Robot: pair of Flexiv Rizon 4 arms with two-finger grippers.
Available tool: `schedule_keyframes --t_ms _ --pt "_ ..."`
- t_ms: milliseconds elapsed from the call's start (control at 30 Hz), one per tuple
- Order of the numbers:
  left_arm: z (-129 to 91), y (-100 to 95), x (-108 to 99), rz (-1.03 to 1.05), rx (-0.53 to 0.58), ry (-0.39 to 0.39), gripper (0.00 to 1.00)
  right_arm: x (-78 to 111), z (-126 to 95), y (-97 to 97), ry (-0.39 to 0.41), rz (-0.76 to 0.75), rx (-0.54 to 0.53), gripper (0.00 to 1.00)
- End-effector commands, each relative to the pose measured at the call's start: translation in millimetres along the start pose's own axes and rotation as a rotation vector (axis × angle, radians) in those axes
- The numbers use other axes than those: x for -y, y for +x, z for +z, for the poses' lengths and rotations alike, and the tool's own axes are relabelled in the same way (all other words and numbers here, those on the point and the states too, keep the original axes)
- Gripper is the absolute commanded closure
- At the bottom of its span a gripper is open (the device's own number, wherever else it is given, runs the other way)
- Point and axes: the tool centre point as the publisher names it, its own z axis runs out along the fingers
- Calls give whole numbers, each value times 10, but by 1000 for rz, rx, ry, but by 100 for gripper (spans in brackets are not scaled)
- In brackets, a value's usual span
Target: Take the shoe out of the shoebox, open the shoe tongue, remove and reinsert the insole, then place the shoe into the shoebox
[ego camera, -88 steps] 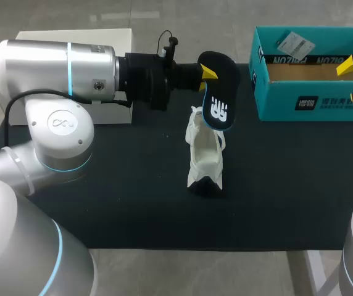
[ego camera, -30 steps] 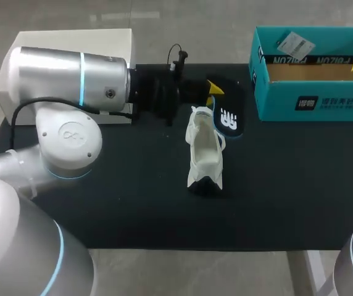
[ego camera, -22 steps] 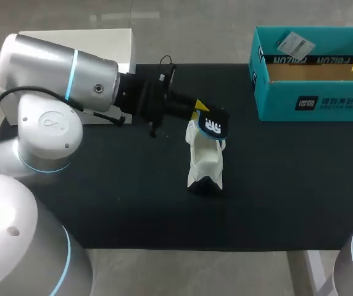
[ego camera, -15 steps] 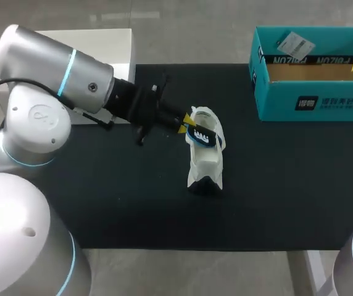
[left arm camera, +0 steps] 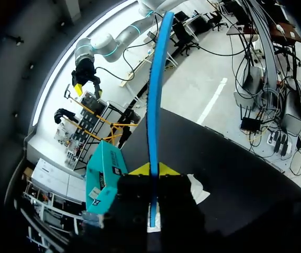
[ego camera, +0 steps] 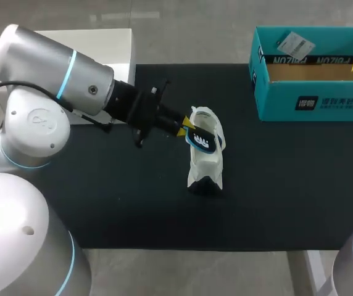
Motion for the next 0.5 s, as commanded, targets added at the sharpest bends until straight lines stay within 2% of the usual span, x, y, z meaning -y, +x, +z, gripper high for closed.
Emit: schedule_keyframes --t_ms 33,400,500 --pt "-1 5 11 0 -1 -3 100 3 2 -2 -1 1 2 0" --pt "-1 5 11 0 -1 -3 100 3 2 -2 -1 1 2 0" --pt "173 81 57 5 1 50 100 3 2 -2 -1 1 2 0"
